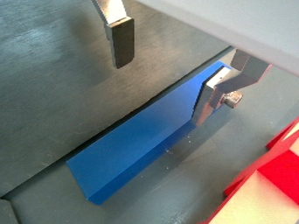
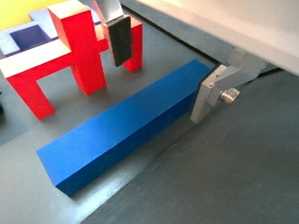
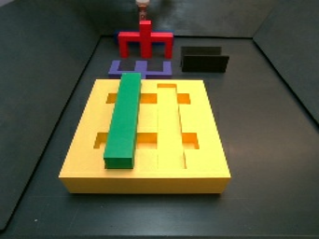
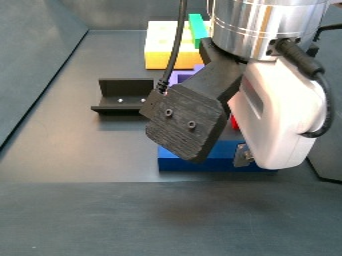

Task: Pick up the blue object. Move up. Move to above the board. Insert the blue object.
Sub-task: Pick up the blue object.

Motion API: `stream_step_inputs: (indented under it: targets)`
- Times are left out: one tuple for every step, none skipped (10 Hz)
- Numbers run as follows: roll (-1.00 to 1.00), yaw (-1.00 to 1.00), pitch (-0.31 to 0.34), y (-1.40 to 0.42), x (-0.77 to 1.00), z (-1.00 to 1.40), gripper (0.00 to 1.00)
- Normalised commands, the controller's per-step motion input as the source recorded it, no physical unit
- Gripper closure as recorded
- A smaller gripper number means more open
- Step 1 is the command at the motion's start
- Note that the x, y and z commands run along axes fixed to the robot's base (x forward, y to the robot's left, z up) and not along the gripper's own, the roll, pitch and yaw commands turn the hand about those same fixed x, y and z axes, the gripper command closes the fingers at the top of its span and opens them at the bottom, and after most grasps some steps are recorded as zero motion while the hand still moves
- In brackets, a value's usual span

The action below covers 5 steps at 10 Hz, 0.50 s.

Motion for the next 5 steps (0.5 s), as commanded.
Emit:
stream_step_inputs:
  targets:
    - [-0.02,-0.13,-0.011,0.00,0.00,-0.17,0.00]
    - [-0.03,0.00,-0.013,0.00,0.00,-0.16,0.00]
    - [-0.01,-0.01,-0.037,0.00,0.00,-0.28,0.00]
    - [0.00,-0.01,-0.044,-0.01,0.02,-0.40,0.00]
    - [0.02,0.00,-0.027,-0.01,0.08,-0.41,0.00]
